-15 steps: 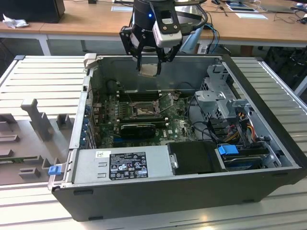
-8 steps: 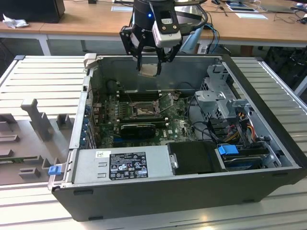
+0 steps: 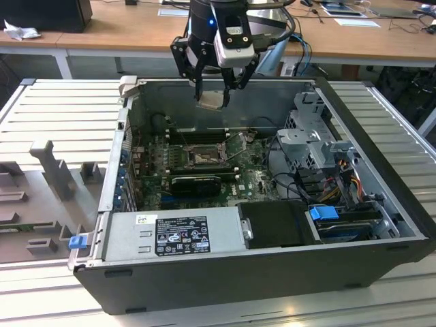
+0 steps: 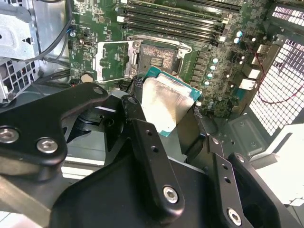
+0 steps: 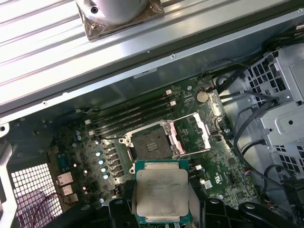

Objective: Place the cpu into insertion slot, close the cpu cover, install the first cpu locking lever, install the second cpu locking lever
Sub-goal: 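Place the cpu into insertion slot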

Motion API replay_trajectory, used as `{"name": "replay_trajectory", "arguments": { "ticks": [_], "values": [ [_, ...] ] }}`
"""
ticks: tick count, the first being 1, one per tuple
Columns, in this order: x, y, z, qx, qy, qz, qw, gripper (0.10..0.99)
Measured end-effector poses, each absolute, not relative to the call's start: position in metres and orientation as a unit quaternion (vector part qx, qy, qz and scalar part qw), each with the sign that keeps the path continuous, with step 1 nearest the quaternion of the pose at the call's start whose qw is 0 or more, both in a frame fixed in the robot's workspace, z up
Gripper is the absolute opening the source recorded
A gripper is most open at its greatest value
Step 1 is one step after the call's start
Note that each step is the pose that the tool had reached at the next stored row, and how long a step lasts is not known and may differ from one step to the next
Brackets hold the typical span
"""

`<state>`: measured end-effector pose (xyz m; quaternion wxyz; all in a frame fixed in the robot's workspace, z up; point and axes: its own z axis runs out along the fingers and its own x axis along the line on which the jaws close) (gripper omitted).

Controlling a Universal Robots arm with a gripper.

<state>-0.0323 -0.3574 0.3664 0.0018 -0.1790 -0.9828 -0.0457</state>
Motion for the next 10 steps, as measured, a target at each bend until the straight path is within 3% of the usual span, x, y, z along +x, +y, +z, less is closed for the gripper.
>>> {"name": "replay_trajectory", "arguments": {
  "ticks": [10],
  "values": [
    [-0.0323,-0.3574,0.3663,-0.202,-0.978,-0.046,0.001,0.533]
  ]
}}
